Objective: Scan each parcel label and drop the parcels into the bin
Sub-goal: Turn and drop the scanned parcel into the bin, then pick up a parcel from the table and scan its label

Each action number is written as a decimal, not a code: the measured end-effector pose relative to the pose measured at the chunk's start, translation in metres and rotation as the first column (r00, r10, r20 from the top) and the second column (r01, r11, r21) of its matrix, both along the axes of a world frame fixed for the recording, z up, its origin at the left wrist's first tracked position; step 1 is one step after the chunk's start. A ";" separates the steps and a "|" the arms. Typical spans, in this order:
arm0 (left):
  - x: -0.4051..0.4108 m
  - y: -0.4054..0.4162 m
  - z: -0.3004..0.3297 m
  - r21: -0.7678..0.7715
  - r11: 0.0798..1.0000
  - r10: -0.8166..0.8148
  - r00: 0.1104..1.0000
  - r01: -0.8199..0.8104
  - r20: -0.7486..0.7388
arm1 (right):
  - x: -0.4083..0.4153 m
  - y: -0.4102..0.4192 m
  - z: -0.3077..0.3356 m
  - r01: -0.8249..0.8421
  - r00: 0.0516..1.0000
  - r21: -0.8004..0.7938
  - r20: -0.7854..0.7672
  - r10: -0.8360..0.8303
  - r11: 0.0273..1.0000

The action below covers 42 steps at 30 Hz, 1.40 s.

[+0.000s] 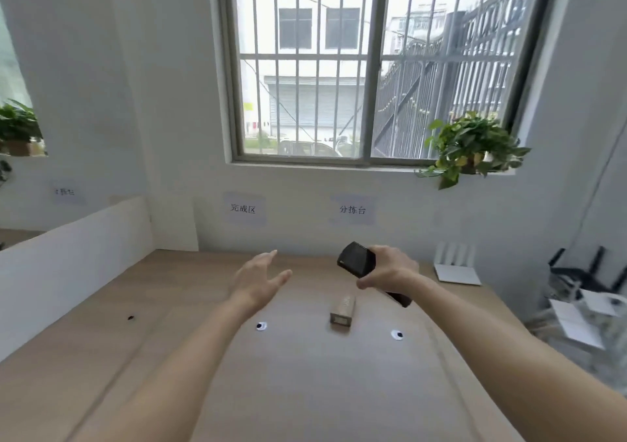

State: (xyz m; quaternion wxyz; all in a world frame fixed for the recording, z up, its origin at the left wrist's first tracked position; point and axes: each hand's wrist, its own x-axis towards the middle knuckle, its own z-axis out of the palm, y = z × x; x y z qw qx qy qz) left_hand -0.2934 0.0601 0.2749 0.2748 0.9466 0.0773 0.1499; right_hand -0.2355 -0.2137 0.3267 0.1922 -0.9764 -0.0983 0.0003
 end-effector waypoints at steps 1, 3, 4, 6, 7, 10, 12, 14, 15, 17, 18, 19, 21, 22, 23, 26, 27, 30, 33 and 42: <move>0.010 -0.012 -0.004 -0.007 1.000 -0.022 1.000 0.022 -0.008 | 0.006 -0.013 -0.004 0.019 1.000 0.003 -0.007 -0.019 1.000; 0.032 -0.032 -0.013 -0.011 0.999 -0.048 0.999 0.047 -0.027 | 0.020 -0.036 -0.012 0.048 0.999 0.016 -0.023 -0.048 0.999; 0.042 -0.041 -0.017 -0.007 0.999 -0.053 0.998 0.053 -0.038 | 0.027 -0.046 -0.017 0.067 0.997 0.020 -0.033 -0.067 0.998; 0.064 -0.055 -0.025 -0.001 0.997 -0.071 0.996 0.071 -0.061 | 0.042 -0.061 -0.026 0.105 0.993 0.034 -0.055 -0.103 0.994; 0.076 -0.061 -0.029 -0.003 0.997 -0.082 0.994 0.082 -0.072 | 0.051 -0.067 -0.031 0.119 0.991 0.043 -0.064 -0.116 0.992; 0.111 -0.074 -0.045 -0.006 0.994 -0.113 0.988 0.113 -0.109 | 0.079 -0.079 -0.047 0.161 0.983 0.042 -0.100 -0.156 0.986; 0.139 -0.077 -0.058 -0.001 0.992 -0.124 0.985 0.125 -0.124 | 0.102 -0.083 -0.060 0.180 0.978 0.032 -0.117 -0.175 0.983; 0.168 -0.078 -0.069 -0.005 0.992 -0.128 0.984 0.128 -0.122 | 0.127 -0.083 -0.072 0.201 0.971 0.021 -0.134 -0.197 0.979; 0.184 -0.077 -0.075 -0.005 0.991 -0.131 0.984 0.131 -0.123 | 0.142 -0.083 -0.080 0.208 0.969 0.014 -0.141 -0.204 0.978; 0.215 -0.074 -0.090 -0.004 0.989 -0.145 0.981 0.146 -0.129 | 0.171 -0.079 -0.096 0.219 0.962 -0.001 -0.165 -0.216 0.976; 0.231 -0.072 -0.099 -0.015 0.989 -0.151 0.979 0.150 -0.140 | 0.185 -0.076 -0.105 0.220 0.959 -0.013 -0.180 -0.219 0.975; 0.247 -0.069 -0.109 -0.027 0.988 -0.152 0.976 0.149 -0.158 | 0.201 -0.074 -0.115 0.214 0.957 -0.022 -0.193 -0.214 0.977; 0.292 -0.060 -0.137 -0.063 0.989 -0.144 0.969 0.133 -0.201 | 0.247 -0.063 -0.138 0.222 0.948 -0.041 -0.224 -0.225 0.974; 0.301 -0.058 -0.144 -0.059 0.989 -0.142 0.968 0.132 -0.206 | 0.257 -0.060 -0.143 0.227 0.946 -0.045 -0.228 -0.231 0.973; 0.302 -0.057 -0.147 -0.046 0.989 -0.146 0.966 0.140 -0.214 | 0.258 -0.060 -0.145 0.231 0.944 -0.042 -0.234 -0.234 0.972; 0.347 -0.045 -0.180 -0.046 0.991 -0.134 0.946 0.126 -0.296 | 0.305 -0.045 -0.178 0.203 0.944 -0.073 -0.252 -0.215 0.976; 0.361 -0.041 -0.192 -0.043 0.992 -0.128 0.937 0.121 -0.326 | 0.318 -0.040 -0.188 0.198 0.941 -0.070 -0.266 -0.210 0.978; 0.397 -0.035 -0.226 -0.067 0.990 -0.139 0.917 0.122 -0.373 | 0.356 -0.031 -0.223 0.210 0.917 -0.039 -0.339 -0.210 0.977; 0.425 -0.033 -0.260 -0.100 0.988 -0.153 0.888 0.122 -0.434 | 0.391 -0.025 -0.262 0.210 0.885 -0.020 -0.420 -0.199 0.977; 0.511 -0.036 -0.359 -0.207 0.973 -0.200 0.831 0.105 -0.519 | 0.488 -0.018 -0.362 0.211 0.803 -0.018 -0.567 -0.184 0.977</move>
